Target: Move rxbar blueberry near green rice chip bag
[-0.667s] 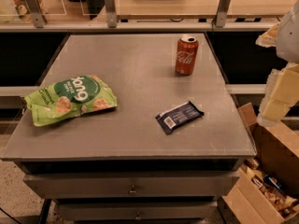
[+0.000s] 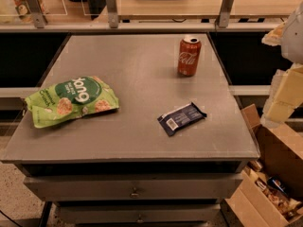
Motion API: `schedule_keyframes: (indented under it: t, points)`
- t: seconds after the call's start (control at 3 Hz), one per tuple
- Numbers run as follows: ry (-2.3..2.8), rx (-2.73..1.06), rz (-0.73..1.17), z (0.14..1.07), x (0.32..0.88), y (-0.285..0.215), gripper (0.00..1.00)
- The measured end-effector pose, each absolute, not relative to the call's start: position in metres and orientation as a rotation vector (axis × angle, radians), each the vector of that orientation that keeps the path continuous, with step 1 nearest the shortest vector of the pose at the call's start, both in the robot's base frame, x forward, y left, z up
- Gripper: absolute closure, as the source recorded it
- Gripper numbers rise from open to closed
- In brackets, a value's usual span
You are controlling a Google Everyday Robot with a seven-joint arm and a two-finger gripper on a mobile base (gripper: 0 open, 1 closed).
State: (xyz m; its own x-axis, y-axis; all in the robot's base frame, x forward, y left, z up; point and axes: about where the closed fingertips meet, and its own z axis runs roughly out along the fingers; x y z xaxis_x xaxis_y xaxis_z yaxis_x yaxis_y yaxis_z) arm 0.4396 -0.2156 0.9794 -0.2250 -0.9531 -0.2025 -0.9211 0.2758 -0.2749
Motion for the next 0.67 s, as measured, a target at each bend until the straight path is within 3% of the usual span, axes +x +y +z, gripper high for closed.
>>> schedule_keyframes:
  t: [0.67]
  points:
    - [2.056,-1.983,-0.246,0.943,0.453,-0.174,0.0]
